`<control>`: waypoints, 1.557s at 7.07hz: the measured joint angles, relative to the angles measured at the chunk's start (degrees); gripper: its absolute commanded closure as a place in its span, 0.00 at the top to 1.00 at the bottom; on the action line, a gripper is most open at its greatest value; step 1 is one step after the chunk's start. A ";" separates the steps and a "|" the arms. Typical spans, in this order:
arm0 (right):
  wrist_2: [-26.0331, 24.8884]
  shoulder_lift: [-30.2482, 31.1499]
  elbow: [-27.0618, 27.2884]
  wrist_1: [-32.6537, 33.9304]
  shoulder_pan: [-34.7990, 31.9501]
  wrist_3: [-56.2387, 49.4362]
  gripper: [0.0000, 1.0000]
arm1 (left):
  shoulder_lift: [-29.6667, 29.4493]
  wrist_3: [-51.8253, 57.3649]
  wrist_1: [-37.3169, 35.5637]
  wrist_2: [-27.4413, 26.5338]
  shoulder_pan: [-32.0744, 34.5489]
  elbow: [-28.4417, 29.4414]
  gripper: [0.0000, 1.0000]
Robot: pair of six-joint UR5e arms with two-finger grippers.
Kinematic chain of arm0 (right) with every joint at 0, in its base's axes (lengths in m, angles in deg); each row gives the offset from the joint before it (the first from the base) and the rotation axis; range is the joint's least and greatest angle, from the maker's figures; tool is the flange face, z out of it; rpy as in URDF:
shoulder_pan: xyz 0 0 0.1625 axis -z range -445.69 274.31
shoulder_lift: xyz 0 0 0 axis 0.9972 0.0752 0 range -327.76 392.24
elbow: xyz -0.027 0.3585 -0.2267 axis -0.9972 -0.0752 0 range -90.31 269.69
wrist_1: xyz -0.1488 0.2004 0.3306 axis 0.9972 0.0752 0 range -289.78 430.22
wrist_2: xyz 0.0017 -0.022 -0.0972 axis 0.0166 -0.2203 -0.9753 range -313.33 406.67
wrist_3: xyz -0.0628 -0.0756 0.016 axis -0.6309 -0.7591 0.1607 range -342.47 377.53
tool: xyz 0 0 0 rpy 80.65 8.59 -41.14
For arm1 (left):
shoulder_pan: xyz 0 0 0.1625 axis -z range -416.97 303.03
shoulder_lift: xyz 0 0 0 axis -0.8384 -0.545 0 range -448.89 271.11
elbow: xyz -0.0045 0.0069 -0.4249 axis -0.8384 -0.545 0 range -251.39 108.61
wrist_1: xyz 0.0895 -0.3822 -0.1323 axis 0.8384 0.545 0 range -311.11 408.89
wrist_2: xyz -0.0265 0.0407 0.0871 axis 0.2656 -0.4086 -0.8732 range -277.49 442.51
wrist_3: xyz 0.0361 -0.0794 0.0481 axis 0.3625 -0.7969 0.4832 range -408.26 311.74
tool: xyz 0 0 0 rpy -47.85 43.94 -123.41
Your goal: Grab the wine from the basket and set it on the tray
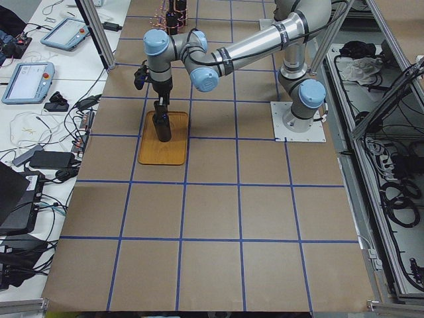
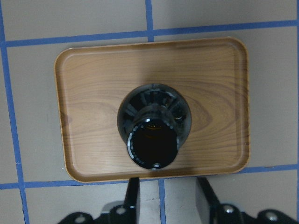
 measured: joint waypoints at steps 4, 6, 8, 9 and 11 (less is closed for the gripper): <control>0.00 0.00 0.00 -0.04 0.03 -0.03 1.00 | 7.87 -0.90 10.05 -0.06 1.08 2.33 1.00; 0.00 0.00 0.00 -0.04 0.05 -0.05 1.00 | 15.58 -6.56 16.20 0.54 3.85 2.69 1.00; -0.04 0.00 0.00 -0.04 0.05 -0.11 1.00 | 20.15 -18.87 17.75 0.46 11.00 1.49 1.00; -0.13 0.00 0.00 -0.02 0.05 -0.15 1.00 | 20.56 -25.61 17.50 0.32 15.53 0.89 1.00; -0.33 0.00 0.00 0.03 0.05 -0.26 1.00 | 20.11 -31.48 15.22 -1.03 22.61 0.45 1.00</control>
